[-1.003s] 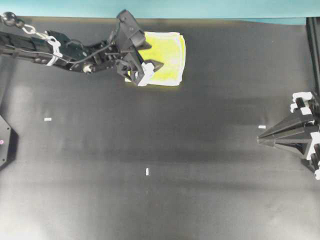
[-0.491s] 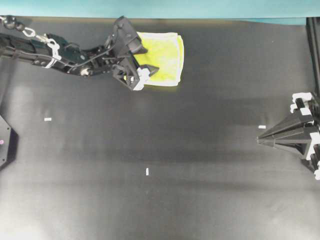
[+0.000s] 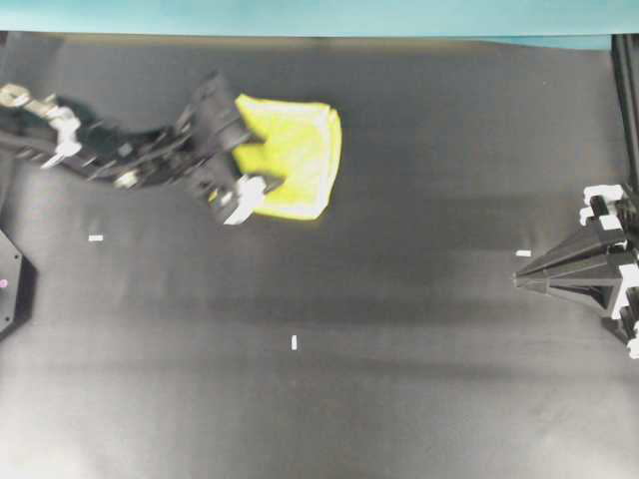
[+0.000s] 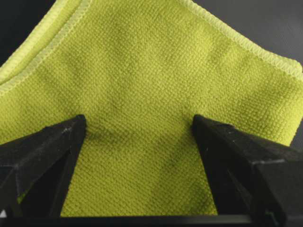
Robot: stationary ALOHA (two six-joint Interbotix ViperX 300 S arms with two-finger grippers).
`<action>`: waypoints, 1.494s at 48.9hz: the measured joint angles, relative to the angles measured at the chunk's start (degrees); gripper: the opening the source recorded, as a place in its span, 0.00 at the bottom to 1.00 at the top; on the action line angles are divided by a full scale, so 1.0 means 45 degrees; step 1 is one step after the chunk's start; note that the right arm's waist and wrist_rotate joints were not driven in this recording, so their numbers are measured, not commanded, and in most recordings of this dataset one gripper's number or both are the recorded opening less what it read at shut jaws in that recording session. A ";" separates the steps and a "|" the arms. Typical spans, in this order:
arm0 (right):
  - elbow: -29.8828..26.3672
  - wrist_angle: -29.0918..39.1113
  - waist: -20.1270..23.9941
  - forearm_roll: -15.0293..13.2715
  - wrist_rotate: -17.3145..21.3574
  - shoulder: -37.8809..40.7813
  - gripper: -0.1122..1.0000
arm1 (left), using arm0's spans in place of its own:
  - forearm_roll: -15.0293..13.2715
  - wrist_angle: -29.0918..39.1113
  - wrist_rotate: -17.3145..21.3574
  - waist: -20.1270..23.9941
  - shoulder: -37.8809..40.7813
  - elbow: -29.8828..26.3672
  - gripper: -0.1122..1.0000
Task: Push a yellow cloth with the left arm to wipe the desk.
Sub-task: 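Drag the yellow cloth with the left gripper toward the near-left table area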
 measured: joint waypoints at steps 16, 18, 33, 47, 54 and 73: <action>0.0000 -0.0020 0.0000 0.0020 0.0020 0.0000 0.10 | -0.0020 -0.1250 -0.0195 -0.1387 -0.1270 0.2598 0.90; 0.0000 -0.0020 -0.0020 0.0059 0.0000 0.0000 0.10 | -0.0020 -0.1250 -0.0234 -0.1641 -0.1465 0.2812 0.90; 0.0000 -0.0039 0.0000 0.0137 0.0000 0.0000 0.10 | -0.0020 -0.0996 -0.0332 -0.3945 -0.2754 0.3594 0.90; 0.0020 -0.0273 0.0000 0.0156 0.0000 0.0020 0.10 | -0.0020 -0.0234 -0.0332 -0.6465 -0.2930 0.3672 0.90; 0.0000 -0.0371 0.0000 0.0137 0.0000 0.0020 0.10 | -0.0020 0.0176 -0.0312 -0.7578 -0.2930 0.3555 0.90; 0.0020 -0.0488 0.0000 0.0156 0.0020 0.0000 0.10 | -0.0020 0.1367 -0.0312 -0.9941 -0.2910 0.3008 0.90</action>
